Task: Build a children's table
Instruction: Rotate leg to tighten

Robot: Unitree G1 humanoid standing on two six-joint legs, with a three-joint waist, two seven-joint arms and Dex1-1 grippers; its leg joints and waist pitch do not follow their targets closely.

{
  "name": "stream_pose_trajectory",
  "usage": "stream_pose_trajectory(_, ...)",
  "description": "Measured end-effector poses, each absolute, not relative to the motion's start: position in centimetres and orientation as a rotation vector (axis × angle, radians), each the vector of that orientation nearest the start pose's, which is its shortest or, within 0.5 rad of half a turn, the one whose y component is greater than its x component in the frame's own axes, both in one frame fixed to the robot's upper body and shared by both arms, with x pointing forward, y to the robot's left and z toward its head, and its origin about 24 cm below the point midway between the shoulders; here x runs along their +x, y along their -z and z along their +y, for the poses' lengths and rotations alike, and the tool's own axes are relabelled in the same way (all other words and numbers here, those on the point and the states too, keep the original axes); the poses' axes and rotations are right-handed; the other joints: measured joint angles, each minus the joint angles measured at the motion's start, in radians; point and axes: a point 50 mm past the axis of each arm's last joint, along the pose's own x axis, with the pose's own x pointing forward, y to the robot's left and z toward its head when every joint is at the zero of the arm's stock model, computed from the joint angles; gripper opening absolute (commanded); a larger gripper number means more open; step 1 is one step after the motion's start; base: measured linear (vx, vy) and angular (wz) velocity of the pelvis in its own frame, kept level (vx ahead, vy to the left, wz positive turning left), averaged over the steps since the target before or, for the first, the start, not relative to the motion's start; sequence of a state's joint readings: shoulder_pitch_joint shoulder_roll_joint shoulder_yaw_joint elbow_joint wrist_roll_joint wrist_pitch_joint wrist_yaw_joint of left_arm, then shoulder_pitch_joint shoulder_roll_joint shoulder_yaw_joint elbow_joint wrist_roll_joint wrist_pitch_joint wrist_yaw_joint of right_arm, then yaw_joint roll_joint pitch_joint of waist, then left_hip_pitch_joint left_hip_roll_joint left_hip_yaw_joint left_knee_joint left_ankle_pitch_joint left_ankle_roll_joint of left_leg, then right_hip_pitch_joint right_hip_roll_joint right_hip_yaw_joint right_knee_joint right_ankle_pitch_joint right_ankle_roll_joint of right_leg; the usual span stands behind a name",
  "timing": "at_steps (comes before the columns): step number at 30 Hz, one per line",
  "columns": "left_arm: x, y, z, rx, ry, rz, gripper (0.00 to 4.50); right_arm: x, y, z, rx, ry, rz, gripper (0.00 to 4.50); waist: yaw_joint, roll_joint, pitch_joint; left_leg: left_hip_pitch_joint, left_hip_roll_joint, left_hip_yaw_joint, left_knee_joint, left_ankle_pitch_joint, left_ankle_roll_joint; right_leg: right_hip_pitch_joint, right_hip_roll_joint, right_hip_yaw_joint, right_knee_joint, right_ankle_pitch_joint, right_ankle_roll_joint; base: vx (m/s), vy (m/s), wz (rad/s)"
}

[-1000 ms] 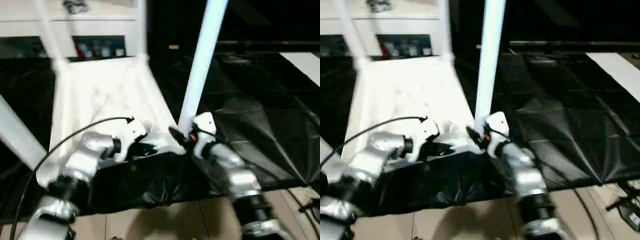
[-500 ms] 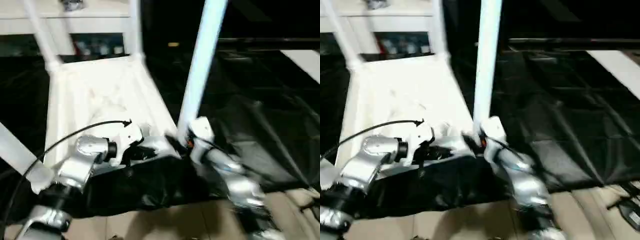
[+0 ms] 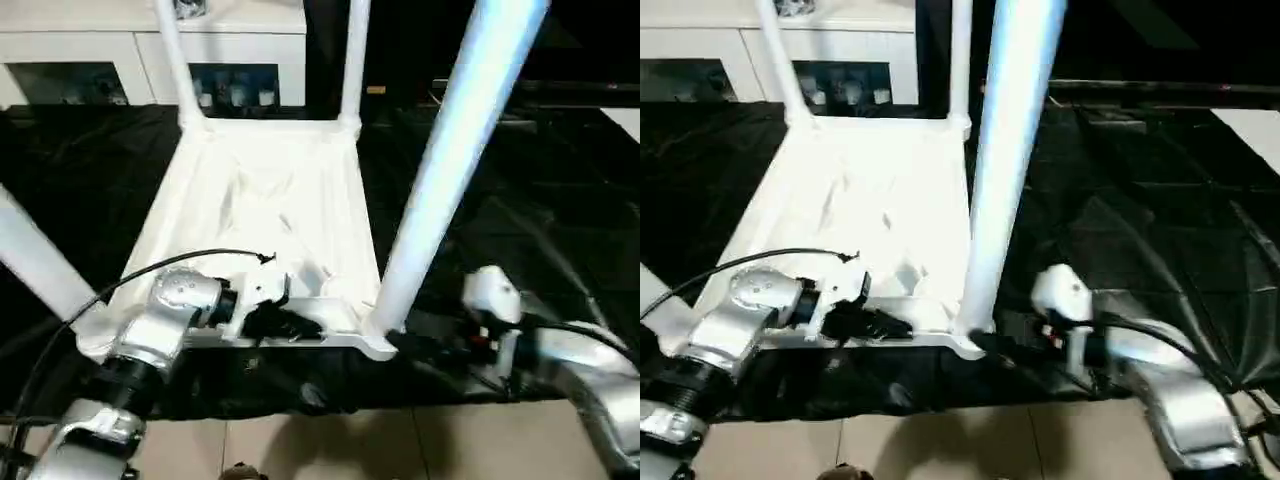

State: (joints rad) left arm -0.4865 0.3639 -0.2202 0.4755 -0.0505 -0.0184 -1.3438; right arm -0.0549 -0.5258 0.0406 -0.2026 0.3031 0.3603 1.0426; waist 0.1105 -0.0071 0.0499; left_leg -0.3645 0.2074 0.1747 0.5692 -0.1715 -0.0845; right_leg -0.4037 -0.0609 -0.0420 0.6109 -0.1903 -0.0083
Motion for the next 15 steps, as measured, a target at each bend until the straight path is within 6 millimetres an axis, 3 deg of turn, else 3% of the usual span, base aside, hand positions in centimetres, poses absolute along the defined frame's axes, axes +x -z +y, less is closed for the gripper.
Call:
stream_pose_trajectory(4, 30.1, -7.3, 14.4, 0.306, 1.337, 0.177, 0.83, 22.1, -8.2, -19.0, -0.131, -1.076, 0.284, 3.11, -0.003, 0.000, 0.000, -0.001, 0.000, 0.000, 0.001, 0.000, 0.000, 0.000, 0.000, 0.000, -0.001, 0.000, 0.000, 0.000, 0.000, 0.00)
stream_pose_trajectory(10, 29.2, -8.3, 15.5, 0.183, 1.125, 0.087, 1.43, 20.9, -8.0, -19.4, -0.112, -1.037, 0.308, 3.11, -0.013, 0.005, 0.000, -0.001, 0.000, -0.001, 0.003, -0.001, 0.001, 0.000, 0.001, 0.000, -0.001, -0.001, 0.001, 0.000, 0.000, 0.00)
stream_pose_trajectory(15, 28.6, -8.8, 16.7, 0.023, 0.640, -0.004, 1.78, 21.7, -7.6, -19.0, -0.097, -0.811, 0.274, 3.11, -0.027, 0.014, -0.002, -0.001, 0.000, -0.003, 0.005, -0.001, 0.001, 0.003, 0.001, -0.001, -0.001, -0.002, 0.005, 0.000, 0.000, 0.00)
